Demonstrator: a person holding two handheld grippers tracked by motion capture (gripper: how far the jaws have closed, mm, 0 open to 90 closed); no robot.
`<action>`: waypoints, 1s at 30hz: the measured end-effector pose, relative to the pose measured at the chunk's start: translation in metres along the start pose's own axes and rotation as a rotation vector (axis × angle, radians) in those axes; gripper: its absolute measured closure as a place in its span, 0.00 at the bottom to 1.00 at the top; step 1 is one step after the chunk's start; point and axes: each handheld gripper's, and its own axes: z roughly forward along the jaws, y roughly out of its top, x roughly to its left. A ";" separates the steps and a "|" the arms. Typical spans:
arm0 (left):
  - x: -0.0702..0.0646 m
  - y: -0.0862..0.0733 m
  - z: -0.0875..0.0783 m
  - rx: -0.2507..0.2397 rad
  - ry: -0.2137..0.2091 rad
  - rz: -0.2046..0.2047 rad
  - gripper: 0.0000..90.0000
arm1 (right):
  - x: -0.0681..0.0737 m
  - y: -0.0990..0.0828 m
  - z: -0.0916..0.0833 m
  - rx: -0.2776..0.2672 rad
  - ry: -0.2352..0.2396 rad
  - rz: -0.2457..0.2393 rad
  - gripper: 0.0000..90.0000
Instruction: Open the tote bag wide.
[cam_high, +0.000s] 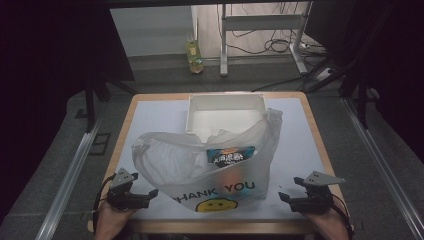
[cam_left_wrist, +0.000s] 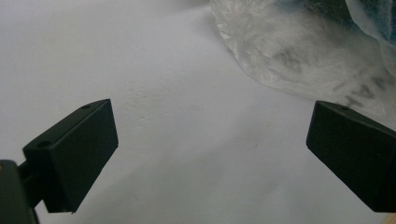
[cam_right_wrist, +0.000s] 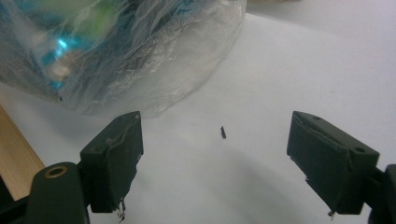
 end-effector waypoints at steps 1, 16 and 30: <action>0.000 0.000 0.000 0.000 0.000 0.000 0.04 | 0.000 0.000 0.000 0.000 0.000 0.000 0.21; -0.005 0.001 -0.004 -0.011 -0.027 0.022 0.26 | 0.003 0.003 -0.004 0.002 -0.002 -0.023 0.30; -0.013 0.002 -0.010 0.014 -0.057 0.056 0.73 | 0.015 0.008 -0.009 0.018 -0.006 -0.075 0.58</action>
